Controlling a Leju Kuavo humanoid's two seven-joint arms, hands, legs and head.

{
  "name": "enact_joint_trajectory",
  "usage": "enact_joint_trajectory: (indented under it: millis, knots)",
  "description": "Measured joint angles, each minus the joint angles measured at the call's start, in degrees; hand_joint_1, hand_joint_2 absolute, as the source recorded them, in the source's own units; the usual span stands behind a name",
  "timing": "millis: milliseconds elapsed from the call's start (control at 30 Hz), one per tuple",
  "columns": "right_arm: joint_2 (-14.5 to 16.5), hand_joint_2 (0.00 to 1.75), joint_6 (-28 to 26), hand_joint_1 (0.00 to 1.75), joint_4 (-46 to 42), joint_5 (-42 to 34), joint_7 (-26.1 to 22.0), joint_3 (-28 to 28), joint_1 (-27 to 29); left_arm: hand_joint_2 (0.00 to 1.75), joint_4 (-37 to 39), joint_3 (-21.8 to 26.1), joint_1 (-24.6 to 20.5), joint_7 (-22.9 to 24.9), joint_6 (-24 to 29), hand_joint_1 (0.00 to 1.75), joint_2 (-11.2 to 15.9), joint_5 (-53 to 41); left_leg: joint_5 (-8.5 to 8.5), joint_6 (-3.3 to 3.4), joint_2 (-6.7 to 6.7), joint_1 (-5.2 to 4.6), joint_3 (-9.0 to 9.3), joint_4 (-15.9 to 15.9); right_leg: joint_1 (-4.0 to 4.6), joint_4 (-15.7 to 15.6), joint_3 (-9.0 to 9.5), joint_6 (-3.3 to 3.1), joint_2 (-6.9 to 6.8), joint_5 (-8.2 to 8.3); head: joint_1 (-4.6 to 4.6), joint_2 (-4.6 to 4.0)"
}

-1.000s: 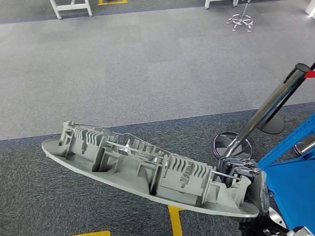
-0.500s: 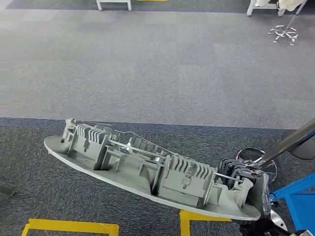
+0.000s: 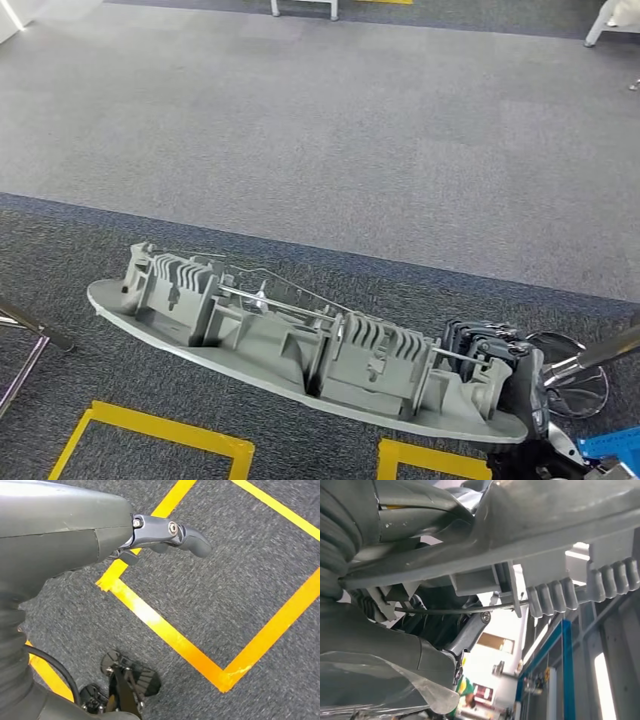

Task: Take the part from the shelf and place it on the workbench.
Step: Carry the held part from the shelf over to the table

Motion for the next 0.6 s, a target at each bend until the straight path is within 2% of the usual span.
enact_joint_trajectory:
  millis: [33,67,133,167,200,267,300,333,367,400,433,467,500,533,567,600]
  knots:
    - [0.0,1.75,0.0,1.75,0.0,0.0,0.0,0.0,0.0,1.75,0.0,0.0,0.0,0.0,0.0,0.00,0.0,0.0,0.44,0.36,1.20,-0.32,1.05,-2.2,0.13,0.0,0.13,0.29,-0.57,-0.23,0.02,0.00]
    - [0.0,1.75,0.0,1.75,0.0,0.0,0.0,0.0,0.0,1.75,0.0,-0.1,0.0,0.0,0.0,0.00,0.0,0.0,0.28,0.69,1.85,-0.64,1.35,-3.1,0.23,0.0,0.24,0.59,-1.19,-0.41,-0.01,0.00]
    - [0.0,1.75,0.0,1.75,0.0,0.0,0.0,0.0,-0.1,1.75,0.0,-0.1,0.0,0.0,0.0,0.00,0.0,0.0,0.45,1.28,0.63,-0.66,1.17,-3.5,0.22,-0.1,0.62,1.20,-2.14,-0.71,-0.02,0.00]
    - [0.0,1.75,0.0,1.75,0.0,0.0,0.0,0.0,-0.1,1.75,0.0,0.0,0.1,0.0,0.0,0.00,0.0,0.0,0.60,1.63,-0.07,-0.52,1.24,-3.7,0.10,0.3,0.60,1.48,-1.31,-1.21,0.06,-0.01]
    - [0.0,1.75,0.0,1.75,0.0,0.0,0.0,0.0,-0.1,1.75,0.0,0.0,0.0,0.0,0.1,0.00,-0.1,0.0,0.78,1.97,-0.75,-0.32,1.35,-3.9,-0.02,1.6,0.07,1.71,0.20,-2.19,0.21,-0.01]
    - [0.0,1.75,0.0,1.75,0.0,0.0,0.0,0.0,-0.1,1.75,0.0,-0.1,0.0,0.0,0.1,0.00,-0.1,0.0,0.97,2.45,-2.07,-0.09,1.48,-4.1,-0.22,8.0,-2.97,2.00,3.88,-5.49,0.66,-0.01]
    - [0.0,1.75,0.0,1.75,0.0,0.0,0.0,0.0,-0.1,1.75,0.0,-0.1,0.0,0.0,0.0,0.00,-0.1,0.0,0.97,2.56,-2.80,-0.08,1.45,-4.1,-0.24,12.1,-5.16,2.09,4.69,-7.09,0.78,0.00]
    - [0.0,1.75,0.0,1.75,0.0,0.0,0.0,0.0,0.0,1.75,0.0,-0.1,0.0,0.0,0.0,0.00,-0.1,0.0,0.96,2.62,-3.57,-0.09,1.46,-4.1,-0.25,15.4,-7.11,2.18,5.00,-7.94,0.87,0.00]
    - [0.0,1.75,0.0,1.75,0.0,0.0,0.0,0.0,0.0,1.75,0.0,-0.1,0.0,0.0,0.0,0.00,-0.1,0.0,0.94,2.64,-4.37,-0.09,1.51,-4.1,-0.26,16.9,-8.27,2.23,5.09,-7.66,0.92,0.00]
    - [0.0,1.75,0.0,1.75,0.0,0.0,0.0,0.0,0.0,1.75,0.0,-0.1,0.0,0.0,0.0,0.00,-0.1,0.0,0.91,2.60,-5.22,-0.07,1.61,-4.1,-0.29,16.0,-8.33,2.24,5.18,-6.16,0.91,0.00]
    - [0.0,1.75,0.0,1.75,0.0,0.0,0.0,0.0,0.1,1.75,0.0,-0.1,0.0,0.0,0.0,0.00,-0.1,0.0,0.85,2.52,-6.06,-0.02,1.76,-4.0,-0.34,12.8,-7.28,2.21,5.52,-3.76,0.93,0.00]
    - [0.0,1.75,0.0,1.75,0.0,0.0,0.0,0.0,0.0,1.75,0.0,-0.1,0.0,0.0,0.0,0.00,-0.1,0.0,0.77,2.38,-6.86,0.06,1.86,-4.0,-0.47,8.7,-5.66,2.16,6.57,-1.41,0.94,0.00]
    - [0.0,1.75,0.0,1.75,0.0,0.0,0.0,0.0,0.1,1.75,0.0,-0.1,-0.1,0.0,0.0,0.00,-0.1,0.0,0.64,2.14,-7.64,0.02,1.84,-3.7,-0.62,4.8,-4.01,2.07,7.77,0.22,0.93,0.00]
    - [0.0,1.75,0.0,1.75,0.0,0.0,0.0,0.0,0.1,1.75,0.0,-0.1,-0.1,0.0,0.0,0.00,-0.1,0.0,0.60,1.84,-8.32,0.03,1.68,-3.6,-0.70,2.1,-2.77,1.92,8.76,1.04,0.93,0.00]
    - [0.0,1.75,0.0,1.75,0.0,0.0,0.0,0.0,0.0,1.75,0.0,-0.1,0.0,0.0,0.0,0.00,-0.1,0.0,0.64,1.50,-8.92,0.05,1.42,-3.5,-0.73,0.9,-2.14,1.73,9.38,1.11,0.91,0.00]
    - [0.0,1.75,0.0,1.75,0.0,0.0,0.0,0.1,0.0,1.75,0.0,-0.1,0.0,0.0,0.0,0.00,-0.1,0.0,0.76,1.15,-9.51,0.07,1.16,-3.4,-0.63,0.7,-1.91,1.49,9.16,0.98,0.90,0.00]
